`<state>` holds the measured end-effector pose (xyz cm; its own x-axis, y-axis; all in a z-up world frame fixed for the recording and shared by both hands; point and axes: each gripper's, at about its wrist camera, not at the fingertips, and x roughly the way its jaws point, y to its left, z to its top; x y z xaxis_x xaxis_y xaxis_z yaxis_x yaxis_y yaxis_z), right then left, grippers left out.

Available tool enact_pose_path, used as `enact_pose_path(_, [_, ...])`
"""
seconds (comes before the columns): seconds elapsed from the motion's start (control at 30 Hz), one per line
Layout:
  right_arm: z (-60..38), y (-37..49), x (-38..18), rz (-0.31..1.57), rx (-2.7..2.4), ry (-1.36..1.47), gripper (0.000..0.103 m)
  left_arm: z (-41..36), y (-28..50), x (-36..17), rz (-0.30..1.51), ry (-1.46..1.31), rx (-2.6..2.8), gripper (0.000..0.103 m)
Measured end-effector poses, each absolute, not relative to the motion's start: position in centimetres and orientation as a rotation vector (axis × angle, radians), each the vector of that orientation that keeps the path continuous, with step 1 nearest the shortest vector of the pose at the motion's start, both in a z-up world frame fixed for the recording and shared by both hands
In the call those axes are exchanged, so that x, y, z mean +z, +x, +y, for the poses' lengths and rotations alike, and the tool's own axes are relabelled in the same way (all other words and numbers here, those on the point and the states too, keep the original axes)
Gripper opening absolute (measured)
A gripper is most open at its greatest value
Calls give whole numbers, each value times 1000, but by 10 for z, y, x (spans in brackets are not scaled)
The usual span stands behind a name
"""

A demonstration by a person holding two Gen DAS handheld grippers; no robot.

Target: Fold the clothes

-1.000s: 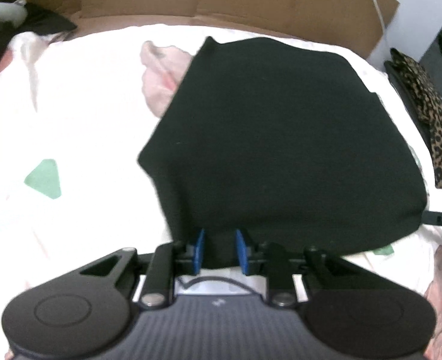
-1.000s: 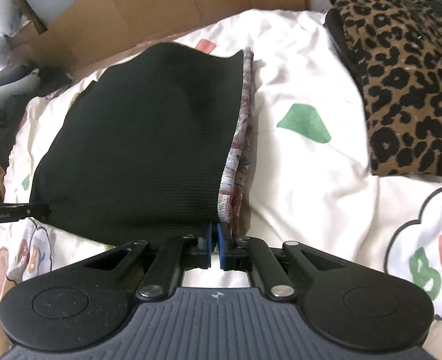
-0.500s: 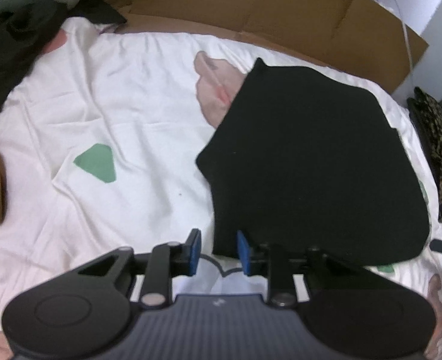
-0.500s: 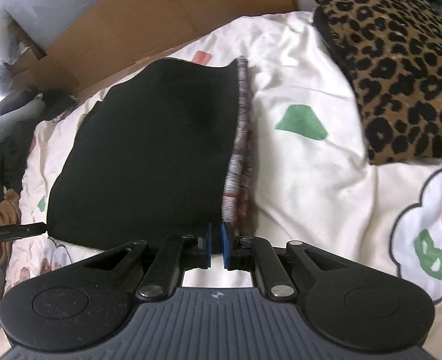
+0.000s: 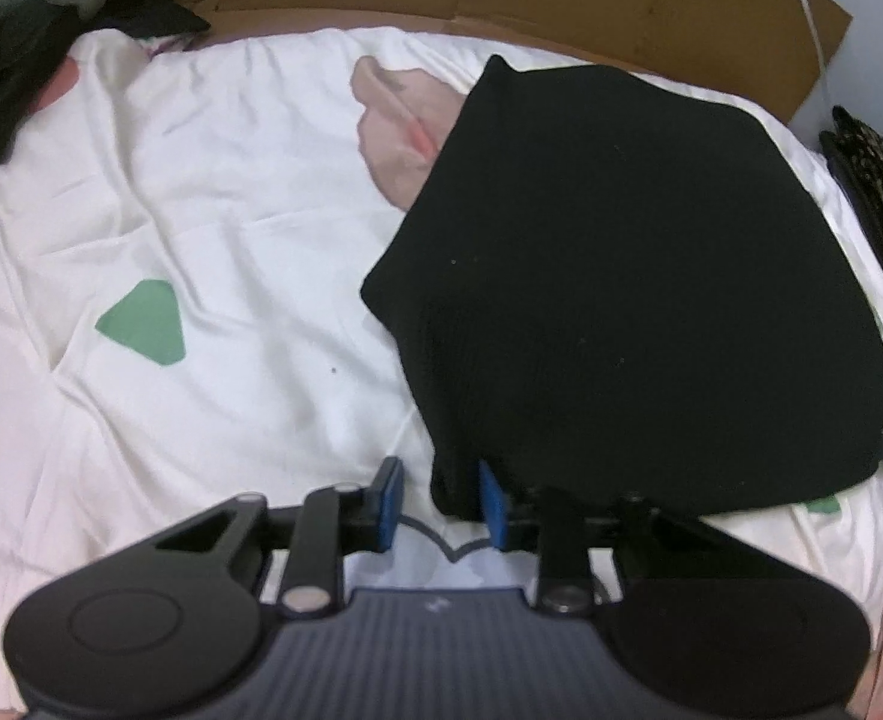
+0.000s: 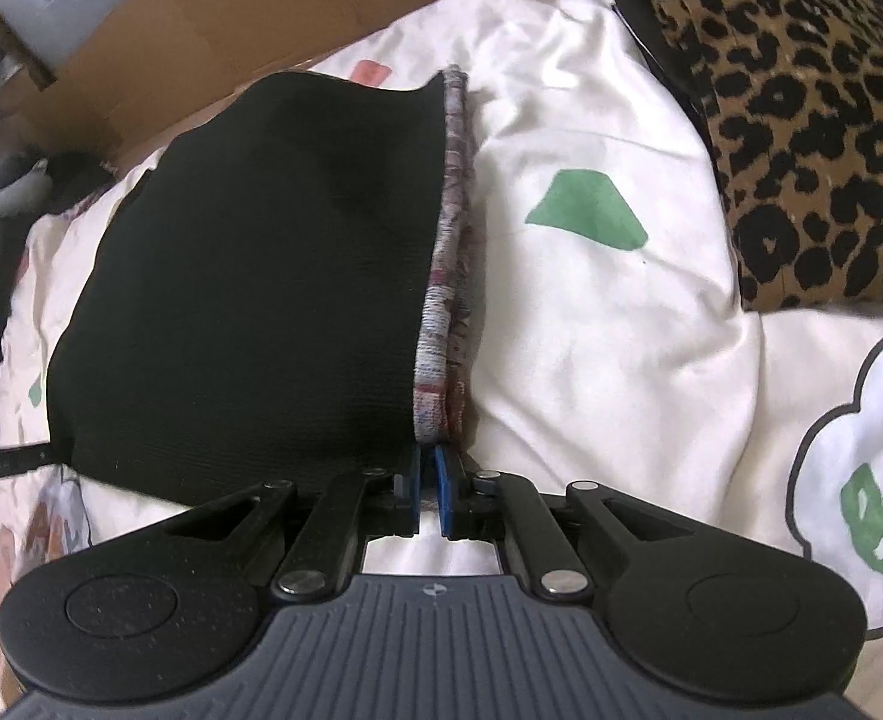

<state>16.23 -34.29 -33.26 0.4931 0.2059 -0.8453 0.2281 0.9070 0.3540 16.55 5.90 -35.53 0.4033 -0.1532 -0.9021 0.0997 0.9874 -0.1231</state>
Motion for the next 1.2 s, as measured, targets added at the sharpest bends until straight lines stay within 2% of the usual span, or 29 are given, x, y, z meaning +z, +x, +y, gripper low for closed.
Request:
enact_pose_path(0.17, [-344,161,-329,1071,-25,449,12,76,158,-348,1171,-162,-134,31])
enact_pose_path(0.3, [-356,148,-325,1050,-8,586,12,89,153,-343,1190,-250,-113,30])
enact_pose_path(0.37, [-365,140,-328,1042,29,717,19,95,150,-340,1199,-294,-102,29])
enact_pose_path(0.4, [-370,135,-332,1036,33,788,30,99,149,-339,1203,-316,-97,29])
enact_pose_path(0.43, [-372,130,-335,1031,30,831,36,102,147,-337,1207,-338,-91,29])
enact_pose_path(0.47, [-374,127,-338,1028,27,866,37,105,146,-336,1212,-361,-86,29])
enact_pose_path(0.87, [-372,127,-362,1023,29,1050,37,118,147,-343,1241,-533,-83,31])
enact_pose_path(0.93, [-373,129,-368,1025,18,1082,43,115,148,-343,1246,-558,-92,35])
enact_pose_path(1.07, [-375,132,-378,1005,16,1163,43,111,151,-346,1260,-601,-94,46])
enact_pose_path(1.17, [-374,132,-380,1000,6,1180,39,112,152,-352,1259,-623,-73,47])
enact_pose_path(1.2, [-373,133,-379,1005,-5,1166,33,113,153,-354,1255,-635,-67,47])
